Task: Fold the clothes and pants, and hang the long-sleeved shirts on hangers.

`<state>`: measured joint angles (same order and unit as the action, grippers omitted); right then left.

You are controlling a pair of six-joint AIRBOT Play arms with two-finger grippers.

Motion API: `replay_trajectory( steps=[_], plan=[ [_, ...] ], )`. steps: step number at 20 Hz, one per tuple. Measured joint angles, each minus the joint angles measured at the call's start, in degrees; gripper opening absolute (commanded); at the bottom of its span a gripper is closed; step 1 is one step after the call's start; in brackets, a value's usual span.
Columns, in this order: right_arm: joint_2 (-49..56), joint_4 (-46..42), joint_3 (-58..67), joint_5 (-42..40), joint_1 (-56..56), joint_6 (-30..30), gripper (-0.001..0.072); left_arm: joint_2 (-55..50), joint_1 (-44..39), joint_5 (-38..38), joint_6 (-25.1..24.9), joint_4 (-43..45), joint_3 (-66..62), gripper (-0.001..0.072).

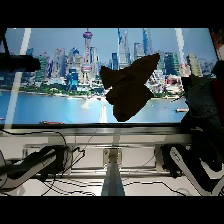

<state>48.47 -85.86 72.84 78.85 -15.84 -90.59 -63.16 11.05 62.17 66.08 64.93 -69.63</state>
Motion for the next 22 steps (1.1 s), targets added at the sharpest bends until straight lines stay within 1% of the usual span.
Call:
replay_trajectory(
  steps=[1, 2, 5, 9, 12, 14, 19, 20, 22],
  plan=[
    [0.3, 1.6, -1.3, 0.4, 0.0, 1.6, 0.0011, -0.9, -0.3, 0.1, 0.0, -3.4, 0.0, 0.0567],
    [0.7, 3.3, -3.0, 0.4, 0.0, 3.1, 0.0011, -2.1, -1.1, 0.5, 0.0, -6.7, 0.0, 0.0695],
    [1.1, 6.5, -8.4, -0.8, 0.0, 5.8, 0.0011, -7.3, -5.1, 1.3, 0.1, -12.3, 0.0, 0.0689],
    [1.3, 8.2, -13.7, -3.0, 0.0, 7.7, 0.0012, -17.6, -13.7, 0.8, 0.1, -15.8, 0.0, 0.0689],
    [1.3, 8.7, -15.3, -4.9, 0.0, 9.4, 0.0011, -25.5, -19.3, -3.5, 0.0, -18.3, 0.0, 0.0689],
    [1.3, 8.9, -15.7, -5.9, 0.0, 10.0, 0.0011, -29.7, -21.7, -7.1, 0.0, -21.9, 0.0, 0.0690],
    [1.3, 9.1, -16.2, -9.6, 0.0, 10.5, 0.0012, -37.2, -26.4, -15.5, 0.1, -30.1, -0.1, 0.0680],
    [1.3, 9.1, -16.2, -10.2, 0.0, 10.6, 0.0011, -38.0, -27.3, -16.7, 0.0, -31.7, -0.2, 0.0602],
    [1.3, 9.1, -16.3, -11.1, 0.0, 10.7, 0.0011, -39.4, -29.3, -19.6, 0.0, -33.9, -0.2, 0.0377]
  ],
)
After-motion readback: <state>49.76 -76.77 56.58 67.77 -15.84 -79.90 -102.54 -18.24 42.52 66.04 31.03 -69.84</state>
